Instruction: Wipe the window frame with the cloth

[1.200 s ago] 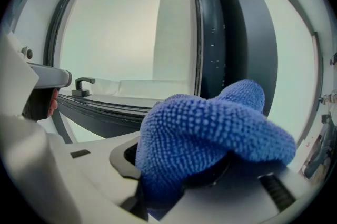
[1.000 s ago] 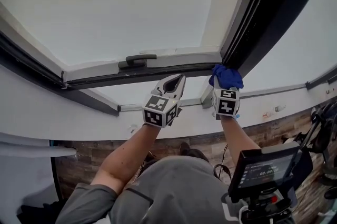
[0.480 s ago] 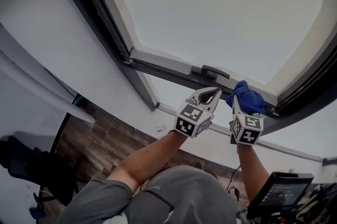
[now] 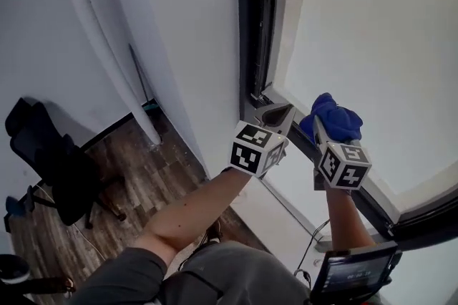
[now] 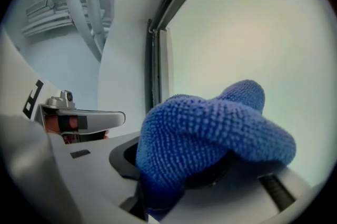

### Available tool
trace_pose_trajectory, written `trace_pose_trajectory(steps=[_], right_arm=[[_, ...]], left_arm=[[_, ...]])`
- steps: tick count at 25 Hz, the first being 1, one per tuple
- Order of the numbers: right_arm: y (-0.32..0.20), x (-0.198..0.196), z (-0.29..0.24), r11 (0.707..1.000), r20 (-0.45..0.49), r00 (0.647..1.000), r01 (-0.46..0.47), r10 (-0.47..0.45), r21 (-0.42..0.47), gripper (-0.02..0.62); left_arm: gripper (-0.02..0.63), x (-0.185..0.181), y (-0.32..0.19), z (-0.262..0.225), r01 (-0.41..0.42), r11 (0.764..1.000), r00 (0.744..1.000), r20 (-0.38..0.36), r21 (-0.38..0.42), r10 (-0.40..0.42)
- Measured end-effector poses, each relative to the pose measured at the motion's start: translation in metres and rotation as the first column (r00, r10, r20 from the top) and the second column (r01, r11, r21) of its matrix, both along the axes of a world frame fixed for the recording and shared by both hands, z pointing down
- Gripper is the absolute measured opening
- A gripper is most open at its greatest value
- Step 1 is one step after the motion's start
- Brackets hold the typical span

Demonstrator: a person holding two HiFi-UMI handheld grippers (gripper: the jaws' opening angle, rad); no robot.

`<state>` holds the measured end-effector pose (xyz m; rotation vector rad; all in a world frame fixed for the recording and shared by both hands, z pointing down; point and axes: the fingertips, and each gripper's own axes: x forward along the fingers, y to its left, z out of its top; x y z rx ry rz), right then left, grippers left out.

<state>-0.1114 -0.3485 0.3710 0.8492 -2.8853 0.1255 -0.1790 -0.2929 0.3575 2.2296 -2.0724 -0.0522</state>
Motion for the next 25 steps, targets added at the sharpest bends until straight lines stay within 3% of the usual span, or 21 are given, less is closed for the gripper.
trace_pose_trajectory(steps=[5, 10, 15, 25], right_arm=[[0.026, -0.082, -0.072, 0.992, 0.056, 0.991, 0.115, -0.118, 0.050, 0.158], [0.045, -0.142, -0.145, 0.979, 0.101, 0.979, 0.167, -0.179, 0.119, 0.158], [0.043, -0.187, -0.225, 0.964, 0.133, 0.973, 0.157, -0.188, 0.213, 0.158], [0.034, -0.234, -0.334, 0.941, 0.223, 0.964, 0.063, -0.143, 0.333, 0.158]], left_arm=[[0.005, -0.068, 0.028, -0.071, 0.075, 0.996, 0.997, 0.025, 0.051, -0.076], [0.005, -0.115, 0.044, -0.124, 0.110, 0.990, 0.994, 0.013, 0.086, -0.112], [0.005, -0.151, 0.041, -0.182, 0.078, 0.987, 0.995, 0.054, 0.138, -0.086], [0.005, -0.190, 0.031, -0.263, -0.027, 0.974, 0.995, 0.095, 0.224, 0.006]])
